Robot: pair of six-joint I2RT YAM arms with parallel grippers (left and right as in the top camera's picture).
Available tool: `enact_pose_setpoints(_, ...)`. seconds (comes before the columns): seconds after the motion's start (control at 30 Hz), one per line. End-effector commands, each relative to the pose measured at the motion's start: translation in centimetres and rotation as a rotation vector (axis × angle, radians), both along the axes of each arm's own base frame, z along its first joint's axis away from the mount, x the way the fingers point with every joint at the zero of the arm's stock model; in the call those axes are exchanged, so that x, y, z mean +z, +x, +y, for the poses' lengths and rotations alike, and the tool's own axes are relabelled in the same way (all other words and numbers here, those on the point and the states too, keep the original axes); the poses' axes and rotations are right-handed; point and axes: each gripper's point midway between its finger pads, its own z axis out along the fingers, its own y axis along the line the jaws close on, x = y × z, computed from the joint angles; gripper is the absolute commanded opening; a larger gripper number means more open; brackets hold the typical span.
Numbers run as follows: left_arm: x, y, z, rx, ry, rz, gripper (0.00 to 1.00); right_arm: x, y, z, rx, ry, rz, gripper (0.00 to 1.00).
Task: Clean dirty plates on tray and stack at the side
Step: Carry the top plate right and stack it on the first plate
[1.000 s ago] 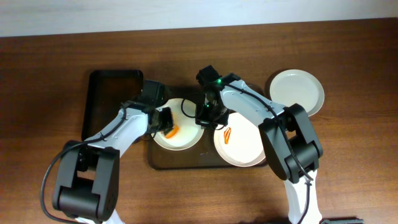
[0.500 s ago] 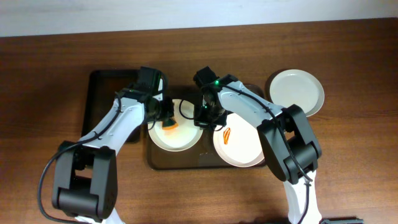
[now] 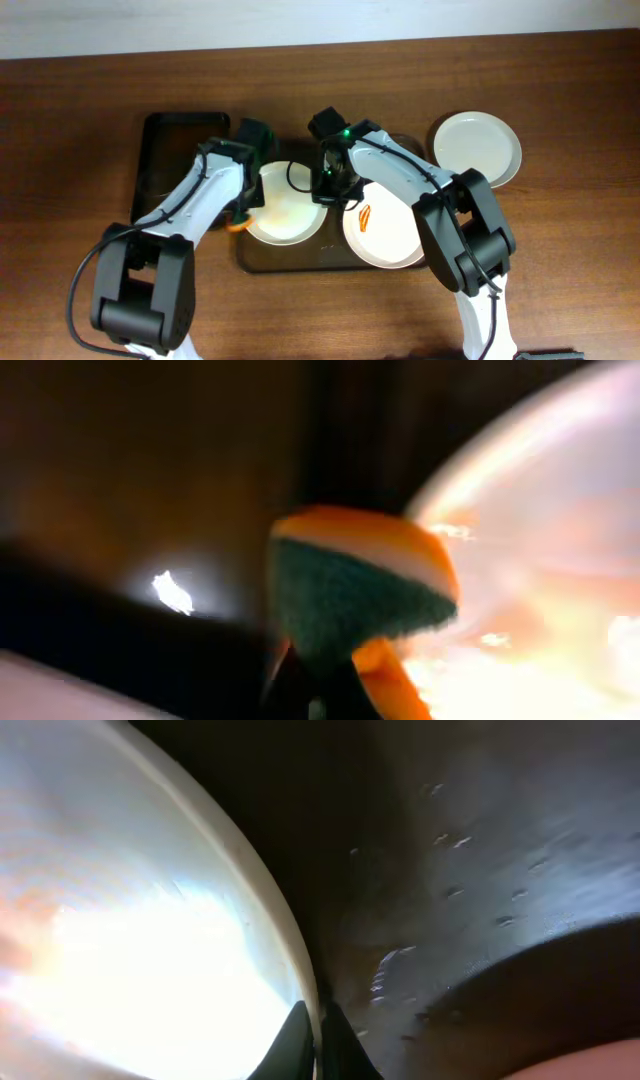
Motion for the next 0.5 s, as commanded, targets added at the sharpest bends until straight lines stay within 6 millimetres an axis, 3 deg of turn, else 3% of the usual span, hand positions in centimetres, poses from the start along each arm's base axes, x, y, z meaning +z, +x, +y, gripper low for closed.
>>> enact_pose_setpoints(0.0, 6.5, 1.6, 1.1, 0.074, -0.013, -0.177, 0.00, 1.2, 2.4, -2.1, 0.081, -0.106, -0.121, 0.04)
enact_pose_setpoints(0.07, 9.8, 0.2, -1.4, 0.054, -0.240, -0.207, 0.00, 5.4, 3.4, -2.7, 0.098, -0.131, -0.205, 0.04)
enact_pose_setpoints(0.2, 14.4, -1.5, -1.9, -0.003, -0.466, -0.262, 0.00, 14.2, 4.4, -5.6, 0.125, -0.317, -0.436, 0.04)
enact_pose_setpoints(0.27, 14.9, -2.1, -1.0, -0.016, -0.486, -0.255, 0.00, 19.8, 3.7, -6.9, 0.122, -0.472, -0.610, 0.04)
enact_pose_setpoints(0.33, 14.3, -2.8, -0.1, 0.017, -0.480, -0.216, 0.00, 25.4, 2.0, -6.2, 0.194, -0.629, -0.814, 0.04)
enact_pose_setpoints(0.47, 14.1, -4.0, -1.0, -0.014, -0.537, -0.160, 0.00, 32.2, -0.4, -4.7, 0.178, -0.960, -1.122, 0.04)
